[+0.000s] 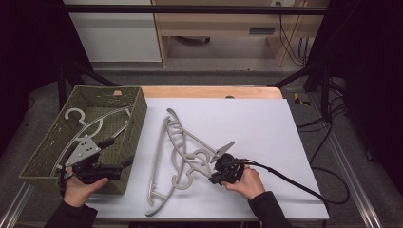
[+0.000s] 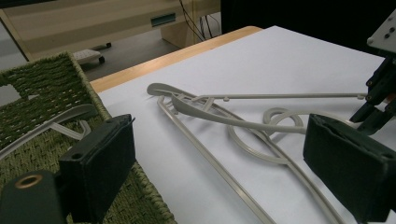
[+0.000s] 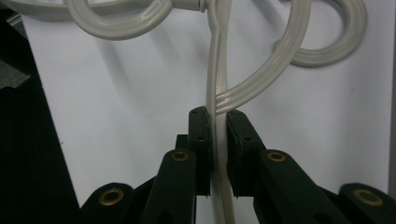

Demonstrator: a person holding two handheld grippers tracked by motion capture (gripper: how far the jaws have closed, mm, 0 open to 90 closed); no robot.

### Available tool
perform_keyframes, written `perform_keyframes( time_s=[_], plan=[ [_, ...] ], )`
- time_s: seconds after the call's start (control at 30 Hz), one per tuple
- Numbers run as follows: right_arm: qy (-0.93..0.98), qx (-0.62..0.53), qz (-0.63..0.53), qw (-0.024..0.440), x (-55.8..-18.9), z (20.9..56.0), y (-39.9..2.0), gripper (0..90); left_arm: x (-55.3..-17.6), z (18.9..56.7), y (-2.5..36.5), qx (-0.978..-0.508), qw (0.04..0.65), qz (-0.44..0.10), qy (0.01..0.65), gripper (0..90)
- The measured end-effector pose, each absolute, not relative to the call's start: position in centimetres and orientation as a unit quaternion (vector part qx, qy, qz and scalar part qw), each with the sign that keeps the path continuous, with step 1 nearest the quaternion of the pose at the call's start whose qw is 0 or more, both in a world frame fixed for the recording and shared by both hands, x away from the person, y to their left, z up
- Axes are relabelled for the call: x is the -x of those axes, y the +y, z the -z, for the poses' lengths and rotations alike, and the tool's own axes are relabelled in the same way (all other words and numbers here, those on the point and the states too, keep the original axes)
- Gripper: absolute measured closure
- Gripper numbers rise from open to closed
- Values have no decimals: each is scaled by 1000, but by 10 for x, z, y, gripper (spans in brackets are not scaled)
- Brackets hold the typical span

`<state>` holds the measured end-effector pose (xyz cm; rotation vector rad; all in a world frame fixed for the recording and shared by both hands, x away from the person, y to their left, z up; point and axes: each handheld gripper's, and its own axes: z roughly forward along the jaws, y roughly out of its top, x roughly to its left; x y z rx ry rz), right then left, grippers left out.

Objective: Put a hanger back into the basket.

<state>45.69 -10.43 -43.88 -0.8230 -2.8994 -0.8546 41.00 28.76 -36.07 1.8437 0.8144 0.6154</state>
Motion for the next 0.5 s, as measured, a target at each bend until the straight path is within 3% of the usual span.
perform_keyframes(
  time_s=[0.5],
  plan=[
    [-922, 207, 326, 34, -443, 398, -126, 814, -402, 356, 265, -790, 480, -252, 287, 86]
  ],
)
